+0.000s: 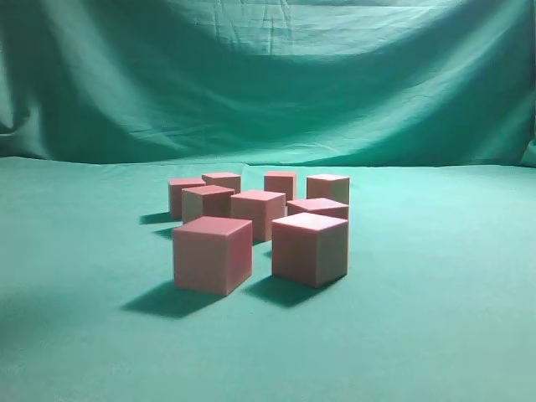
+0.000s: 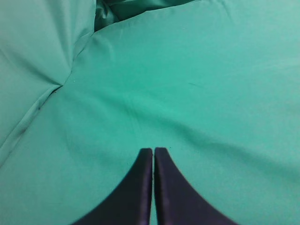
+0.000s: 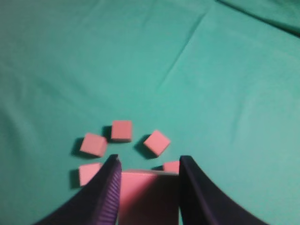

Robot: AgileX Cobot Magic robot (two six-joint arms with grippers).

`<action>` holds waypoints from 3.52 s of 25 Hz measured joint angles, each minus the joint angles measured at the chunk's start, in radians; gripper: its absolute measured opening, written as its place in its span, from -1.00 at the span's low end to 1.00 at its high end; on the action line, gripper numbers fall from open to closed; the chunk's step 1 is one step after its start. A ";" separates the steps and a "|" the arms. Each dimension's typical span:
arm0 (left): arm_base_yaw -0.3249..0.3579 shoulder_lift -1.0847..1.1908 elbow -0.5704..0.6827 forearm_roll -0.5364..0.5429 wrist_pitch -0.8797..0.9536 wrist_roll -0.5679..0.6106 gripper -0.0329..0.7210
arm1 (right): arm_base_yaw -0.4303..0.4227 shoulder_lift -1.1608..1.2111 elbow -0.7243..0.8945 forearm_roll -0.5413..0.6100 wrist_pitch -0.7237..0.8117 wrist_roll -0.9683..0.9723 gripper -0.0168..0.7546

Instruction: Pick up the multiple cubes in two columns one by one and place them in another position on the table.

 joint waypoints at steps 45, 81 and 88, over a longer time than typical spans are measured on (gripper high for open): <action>0.000 0.000 0.000 0.000 0.000 0.000 -0.91 | 0.469 0.315 0.400 -0.131 -0.395 0.270 -0.27; 0.000 0.000 0.000 0.000 0.000 0.000 -0.91 | 0.469 -0.207 -0.237 -0.209 0.239 0.148 -0.96; 0.000 0.000 0.000 0.000 0.000 0.000 -0.91 | 0.469 -0.468 -0.105 -0.198 0.245 0.136 -0.96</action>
